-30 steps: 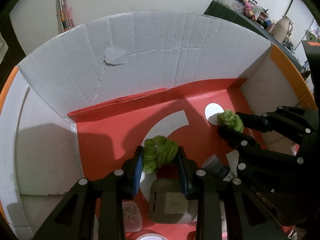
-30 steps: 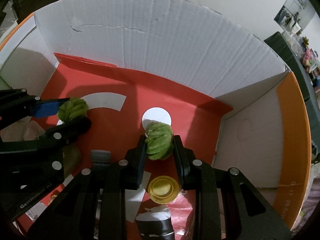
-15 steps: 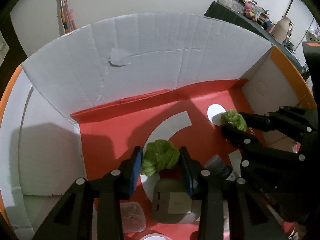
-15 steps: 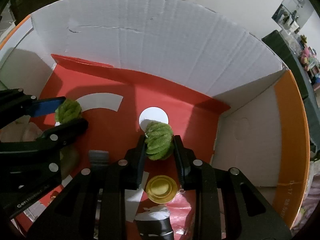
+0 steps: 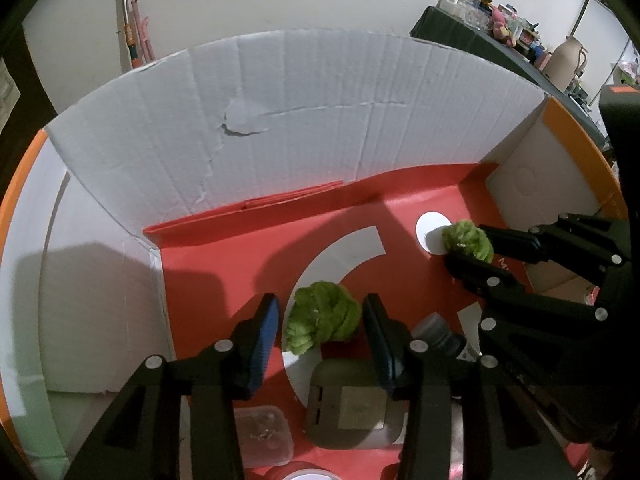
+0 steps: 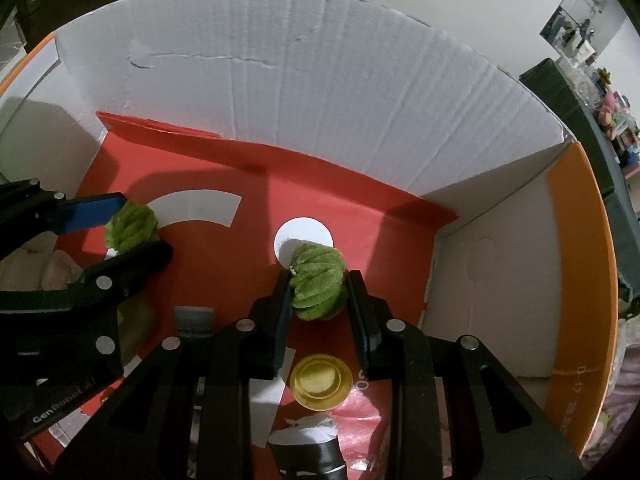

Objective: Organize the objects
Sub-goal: 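Open both tools to release the balls and withdraw from the box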

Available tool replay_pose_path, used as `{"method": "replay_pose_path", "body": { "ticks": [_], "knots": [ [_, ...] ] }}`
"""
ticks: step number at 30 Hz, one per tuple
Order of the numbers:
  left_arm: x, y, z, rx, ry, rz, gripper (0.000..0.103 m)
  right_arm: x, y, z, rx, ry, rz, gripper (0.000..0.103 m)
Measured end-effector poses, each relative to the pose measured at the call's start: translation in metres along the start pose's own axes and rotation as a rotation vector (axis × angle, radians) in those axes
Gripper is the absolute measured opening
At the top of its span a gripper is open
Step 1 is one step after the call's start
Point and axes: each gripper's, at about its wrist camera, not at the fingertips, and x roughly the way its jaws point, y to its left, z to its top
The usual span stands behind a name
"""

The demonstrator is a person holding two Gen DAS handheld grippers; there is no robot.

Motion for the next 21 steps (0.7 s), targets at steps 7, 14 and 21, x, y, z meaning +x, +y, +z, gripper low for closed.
{"method": "replay_pose_path", "body": {
  "ticks": [7,14,21],
  "knots": [
    [0.001,0.001,0.002,-0.002,-0.002,-0.004,0.046,-0.002,-0.001,0.0,0.005,-0.003,-0.003,0.026],
    [0.001,0.002,0.003,-0.004,-0.003,-0.007,0.046,0.004,0.001,0.012,0.015,-0.001,-0.004,0.026],
    [0.002,0.001,0.005,-0.006,-0.003,-0.009,0.046,0.007,0.009,0.023,0.026,-0.003,-0.02,0.037]
  ]
}}
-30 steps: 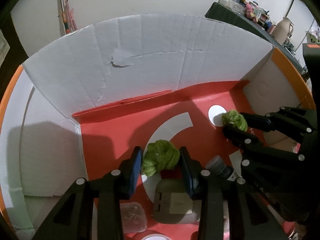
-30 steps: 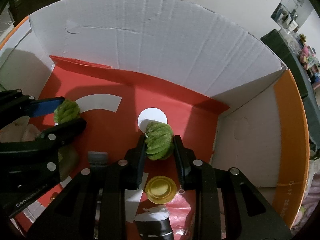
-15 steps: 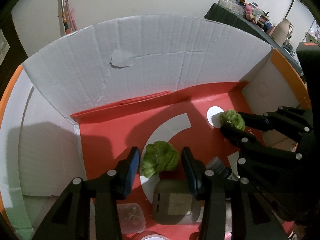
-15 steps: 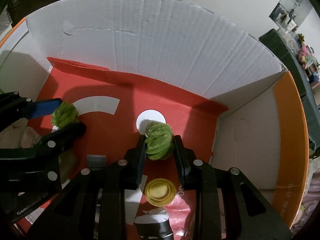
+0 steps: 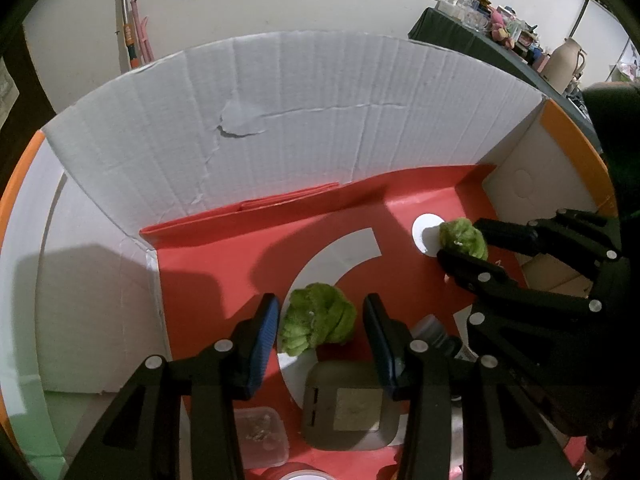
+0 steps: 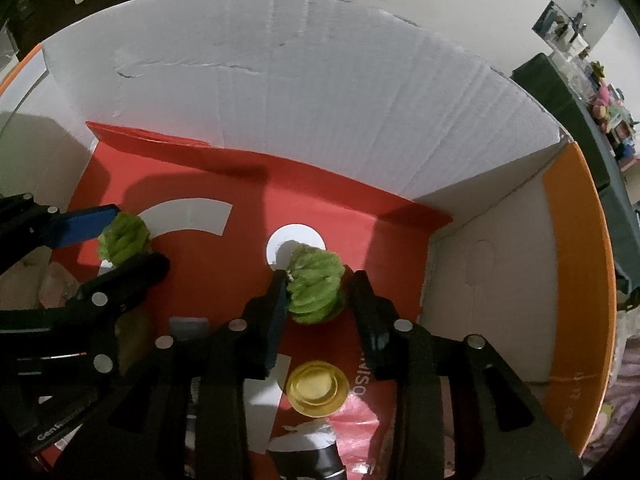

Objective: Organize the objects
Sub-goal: 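Open both tools to release the balls and withdraw from the box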

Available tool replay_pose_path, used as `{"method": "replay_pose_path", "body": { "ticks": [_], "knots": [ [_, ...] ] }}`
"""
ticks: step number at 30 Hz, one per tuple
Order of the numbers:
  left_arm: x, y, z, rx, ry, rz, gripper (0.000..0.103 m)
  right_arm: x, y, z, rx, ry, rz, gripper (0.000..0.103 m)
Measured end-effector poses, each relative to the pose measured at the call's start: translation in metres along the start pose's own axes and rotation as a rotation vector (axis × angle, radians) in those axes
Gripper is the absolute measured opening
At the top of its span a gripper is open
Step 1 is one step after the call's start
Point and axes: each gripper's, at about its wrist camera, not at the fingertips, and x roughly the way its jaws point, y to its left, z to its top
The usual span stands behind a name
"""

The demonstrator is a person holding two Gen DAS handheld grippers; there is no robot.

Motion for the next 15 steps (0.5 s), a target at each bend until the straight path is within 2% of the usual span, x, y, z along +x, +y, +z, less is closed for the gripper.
{"method": "replay_pose_path", "body": {
  "ticks": [1,4,7,8,9,15],
  "knots": [
    [0.0,0.0,0.0,-0.001,0.0,-0.001,0.046,0.0,0.0,0.001,0.0,-0.002,-0.001,0.046],
    [-0.001,0.001,0.002,-0.004,-0.005,0.0,0.048,0.0,-0.003,0.002,-0.006,-0.013,-0.009,0.047],
    [-0.005,0.0,0.0,-0.008,-0.012,0.001,0.048,-0.01,-0.007,-0.018,-0.002,-0.022,-0.007,0.047],
    [-0.007,-0.001,-0.002,-0.009,-0.014,0.002,0.048,-0.008,-0.007,-0.009,0.001,-0.026,-0.007,0.047],
    [-0.009,-0.001,-0.002,-0.01,-0.017,0.004,0.048,0.001,-0.006,0.014,0.002,-0.028,-0.006,0.047],
    [-0.026,-0.002,-0.006,-0.017,-0.044,0.015,0.048,-0.018,-0.006,0.001,0.005,-0.063,-0.011,0.047]
  ]
}}
